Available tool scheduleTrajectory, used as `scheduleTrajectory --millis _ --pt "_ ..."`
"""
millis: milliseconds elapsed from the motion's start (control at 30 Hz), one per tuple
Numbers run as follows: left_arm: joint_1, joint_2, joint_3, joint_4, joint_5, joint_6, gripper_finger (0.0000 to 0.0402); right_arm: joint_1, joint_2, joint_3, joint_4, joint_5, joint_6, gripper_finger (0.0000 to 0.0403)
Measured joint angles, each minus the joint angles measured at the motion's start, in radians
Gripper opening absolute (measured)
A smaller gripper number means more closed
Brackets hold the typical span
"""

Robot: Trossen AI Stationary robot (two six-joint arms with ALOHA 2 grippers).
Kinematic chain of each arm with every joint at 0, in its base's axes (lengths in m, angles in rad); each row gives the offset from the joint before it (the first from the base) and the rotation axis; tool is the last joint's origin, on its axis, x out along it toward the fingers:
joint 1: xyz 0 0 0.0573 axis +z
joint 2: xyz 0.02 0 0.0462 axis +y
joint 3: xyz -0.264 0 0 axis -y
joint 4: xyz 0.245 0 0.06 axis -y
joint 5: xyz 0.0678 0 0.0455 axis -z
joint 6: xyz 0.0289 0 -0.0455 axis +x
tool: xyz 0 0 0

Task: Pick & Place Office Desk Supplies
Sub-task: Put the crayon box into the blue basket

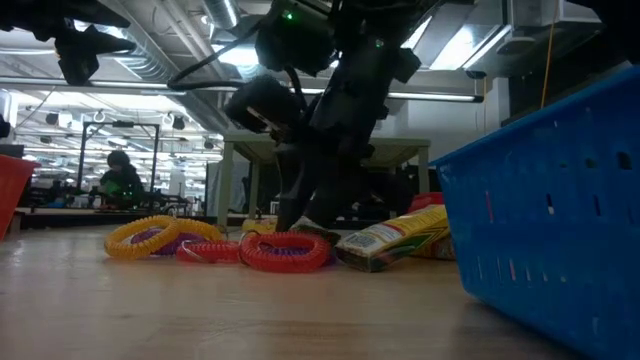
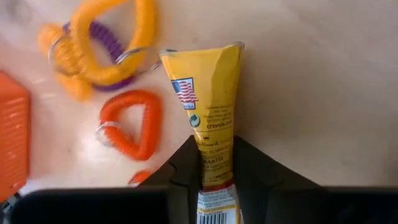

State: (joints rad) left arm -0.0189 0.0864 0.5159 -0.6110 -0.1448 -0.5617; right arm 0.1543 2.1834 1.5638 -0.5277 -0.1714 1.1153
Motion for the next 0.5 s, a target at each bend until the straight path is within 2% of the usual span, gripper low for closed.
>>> scheduleTrajectory --millis 333,500 --pt "0.0 0.0 0.0 0.0 0.004 0.007 0.0131 -0.009 -0.003 0.267 -0.162 0.034 -0.111 0.0074" --pt "0.0 0.0 0.0 -0.001 0.008 0.008 0.0131 0.007 -0.003 0.436 -0.306 0.053 -0.198 0.0074"
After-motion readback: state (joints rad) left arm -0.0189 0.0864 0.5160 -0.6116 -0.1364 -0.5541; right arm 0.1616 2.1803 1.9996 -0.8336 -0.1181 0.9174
